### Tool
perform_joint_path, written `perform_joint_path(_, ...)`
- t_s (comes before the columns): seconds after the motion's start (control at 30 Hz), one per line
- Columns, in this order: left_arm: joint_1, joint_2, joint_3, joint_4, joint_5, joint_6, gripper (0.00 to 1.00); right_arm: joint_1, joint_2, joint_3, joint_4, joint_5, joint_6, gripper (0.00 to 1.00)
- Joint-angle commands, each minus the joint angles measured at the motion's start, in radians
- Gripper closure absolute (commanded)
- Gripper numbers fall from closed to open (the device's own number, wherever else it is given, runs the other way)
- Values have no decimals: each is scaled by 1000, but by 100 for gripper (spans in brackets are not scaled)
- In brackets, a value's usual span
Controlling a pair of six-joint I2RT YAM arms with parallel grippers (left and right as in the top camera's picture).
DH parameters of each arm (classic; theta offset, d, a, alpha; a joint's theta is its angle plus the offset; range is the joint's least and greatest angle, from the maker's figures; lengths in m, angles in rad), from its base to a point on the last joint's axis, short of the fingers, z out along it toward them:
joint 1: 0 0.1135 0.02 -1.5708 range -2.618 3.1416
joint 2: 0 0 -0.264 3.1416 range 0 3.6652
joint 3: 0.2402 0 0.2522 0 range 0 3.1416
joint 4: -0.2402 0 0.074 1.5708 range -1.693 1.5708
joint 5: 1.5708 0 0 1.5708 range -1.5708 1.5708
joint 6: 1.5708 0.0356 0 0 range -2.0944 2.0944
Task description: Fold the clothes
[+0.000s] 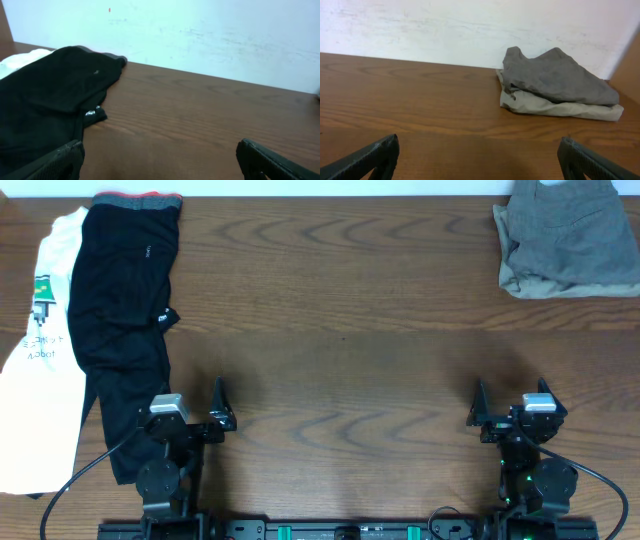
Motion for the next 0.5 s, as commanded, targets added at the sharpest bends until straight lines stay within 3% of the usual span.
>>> perform_joint_path(0.0, -6, -11, -9, -48, 8, 17, 2, -6, -4, -2, -4, 7, 9, 1)
perform_joint_path(0.47, -6, 37, -9, -45, 8, 17, 2, -6, -4, -2, -5, 7, 9, 1)
